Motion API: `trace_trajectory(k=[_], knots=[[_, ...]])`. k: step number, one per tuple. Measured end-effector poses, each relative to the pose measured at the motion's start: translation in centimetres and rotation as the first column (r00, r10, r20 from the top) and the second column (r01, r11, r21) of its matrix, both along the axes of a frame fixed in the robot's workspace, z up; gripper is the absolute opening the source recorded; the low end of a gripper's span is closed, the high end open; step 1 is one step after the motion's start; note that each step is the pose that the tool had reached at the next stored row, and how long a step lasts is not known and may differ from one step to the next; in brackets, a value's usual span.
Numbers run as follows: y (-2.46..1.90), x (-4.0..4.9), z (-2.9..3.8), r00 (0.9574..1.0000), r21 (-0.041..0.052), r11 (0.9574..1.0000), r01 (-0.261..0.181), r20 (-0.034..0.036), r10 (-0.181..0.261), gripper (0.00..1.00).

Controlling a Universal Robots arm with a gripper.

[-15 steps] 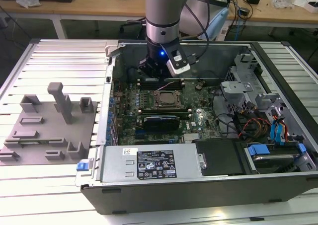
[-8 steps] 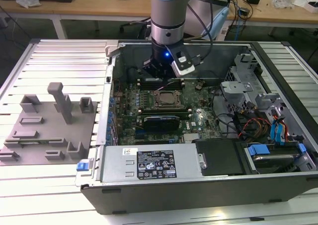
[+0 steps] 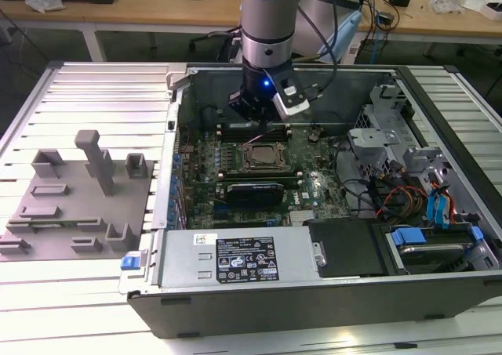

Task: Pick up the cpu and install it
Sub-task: 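Install the first cpu locking lever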

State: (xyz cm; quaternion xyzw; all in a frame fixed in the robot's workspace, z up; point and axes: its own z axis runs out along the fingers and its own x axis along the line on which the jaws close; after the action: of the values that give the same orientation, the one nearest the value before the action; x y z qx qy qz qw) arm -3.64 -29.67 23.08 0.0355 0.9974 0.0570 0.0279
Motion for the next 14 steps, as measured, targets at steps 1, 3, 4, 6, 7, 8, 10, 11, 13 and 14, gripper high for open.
trace_trajectory(k=[1, 3, 4, 6, 7, 8, 10, 11, 13, 14], knots=[[0.04, 0.00, -0.11, 1.0000, 0.0002, 1.0000, 0.002, 0.0000, -0.002, 0.11], [0.06, 0.00, -0.38, 1.0000, -0.0001, 1.0000, 0.005, 0.0004, -0.005, 0.11], [0.07, 0.00, -0.48, 1.0000, 0.0001, 1.0000, 0.006, 0.0014, -0.006, 0.11], [0.07, 0.00, -0.88, 0.9999, -0.0003, 0.9999, 0.012, 0.0050, -0.012, 0.11], [0.07, 0.00, -0.98, 0.9998, -0.0014, 0.9998, 0.018, 0.0051, -0.018, 0.11], [0.07, -0.01, -1.04, 0.9997, -0.0042, 0.9997, 0.025, 0.0051, -0.025, 0.11], [0.09, 0.00, -1.07, 0.9994, -0.0097, 0.9994, 0.034, 0.0053, -0.034, 0.11], [0.13, 0.00, -1.07, 0.9994, -0.0104, 0.9993, 0.035, 0.0053, -0.035, 0.11], [0.20, 0.00, -1.12, 0.9993, -0.0102, 0.9993, 0.036, 0.0064, -0.036, 0.11], [0.24, 0.00, -1.15, 0.9992, -0.0104, 0.9992, 0.038, 0.0078, -0.038, 0.11]])
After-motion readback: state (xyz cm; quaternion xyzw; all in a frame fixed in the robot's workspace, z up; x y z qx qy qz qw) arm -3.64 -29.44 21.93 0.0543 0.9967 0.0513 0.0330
